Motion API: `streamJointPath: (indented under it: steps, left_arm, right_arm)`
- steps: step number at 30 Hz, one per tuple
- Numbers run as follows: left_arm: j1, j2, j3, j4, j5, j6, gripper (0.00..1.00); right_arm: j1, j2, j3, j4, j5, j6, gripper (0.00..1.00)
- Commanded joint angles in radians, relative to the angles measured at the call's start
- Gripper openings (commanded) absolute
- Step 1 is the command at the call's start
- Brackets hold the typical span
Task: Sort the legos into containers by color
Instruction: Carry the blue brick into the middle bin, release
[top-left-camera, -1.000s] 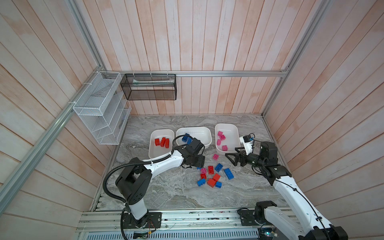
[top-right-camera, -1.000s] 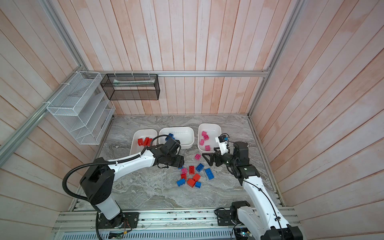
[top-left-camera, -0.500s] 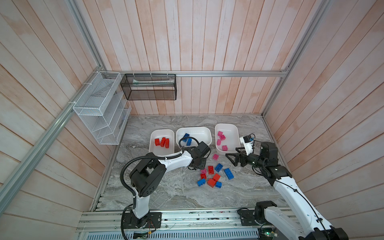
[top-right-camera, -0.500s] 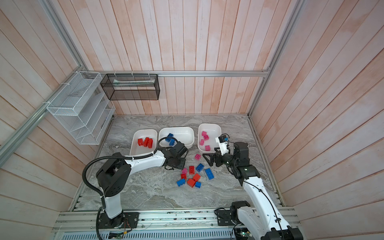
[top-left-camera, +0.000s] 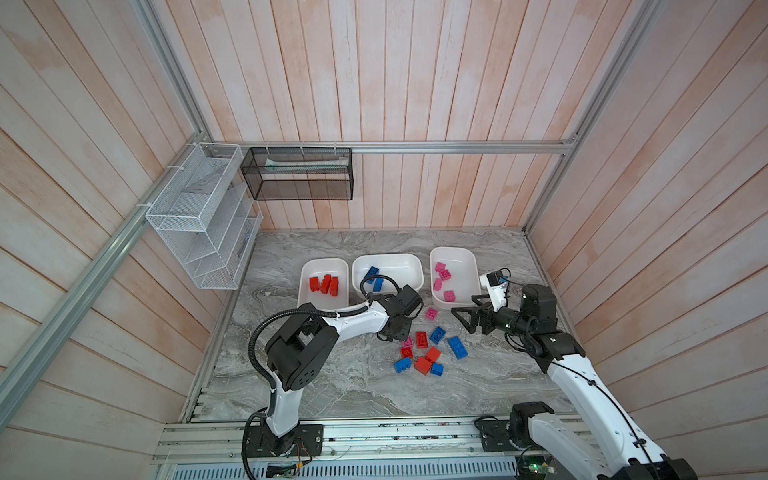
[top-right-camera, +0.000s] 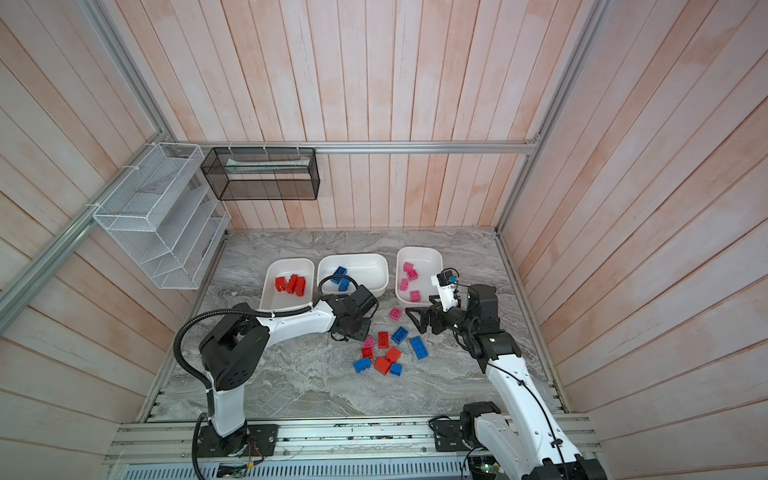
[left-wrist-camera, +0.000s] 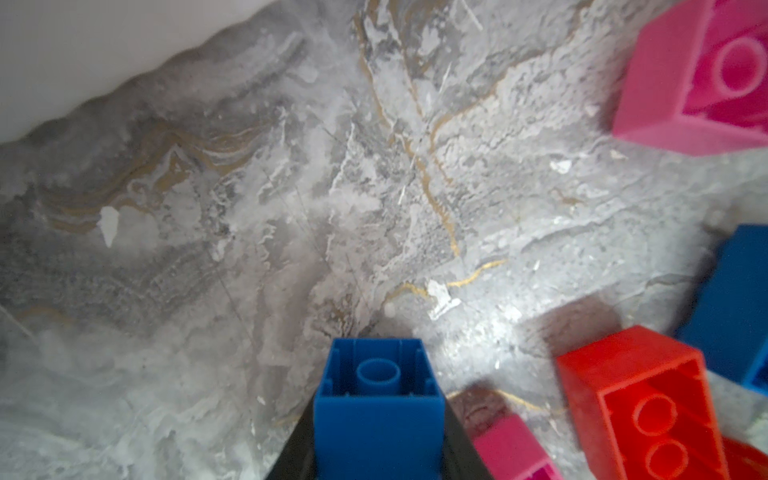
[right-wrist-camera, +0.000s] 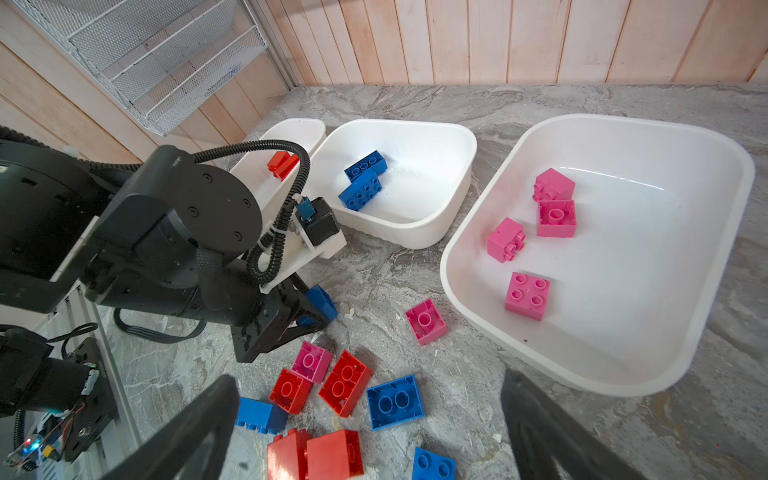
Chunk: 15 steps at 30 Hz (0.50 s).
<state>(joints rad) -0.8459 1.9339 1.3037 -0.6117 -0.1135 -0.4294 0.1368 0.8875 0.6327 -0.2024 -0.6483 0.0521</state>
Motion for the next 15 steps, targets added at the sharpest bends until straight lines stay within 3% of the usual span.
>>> streamJointPath:
  steps: [1, 7, 15]
  left_arm:
    - [0.02, -0.092, 0.05, -0.04, -0.02, 0.039, 0.27]
    - [0.124, -0.184, 0.107, -0.027, 0.03, 0.121, 0.27]
    - [0.273, -0.059, 0.295, 0.037, 0.055, 0.218, 0.27]
  right_arm:
    - [0.0, -0.01, -0.001, -0.014, 0.008, -0.01, 0.98]
    - [0.0, -0.008, 0.0, 0.0, 0.004, -0.001, 0.98]
    - [0.0, -0.006, 0.01, 0.008, 0.005, 0.008, 0.98]
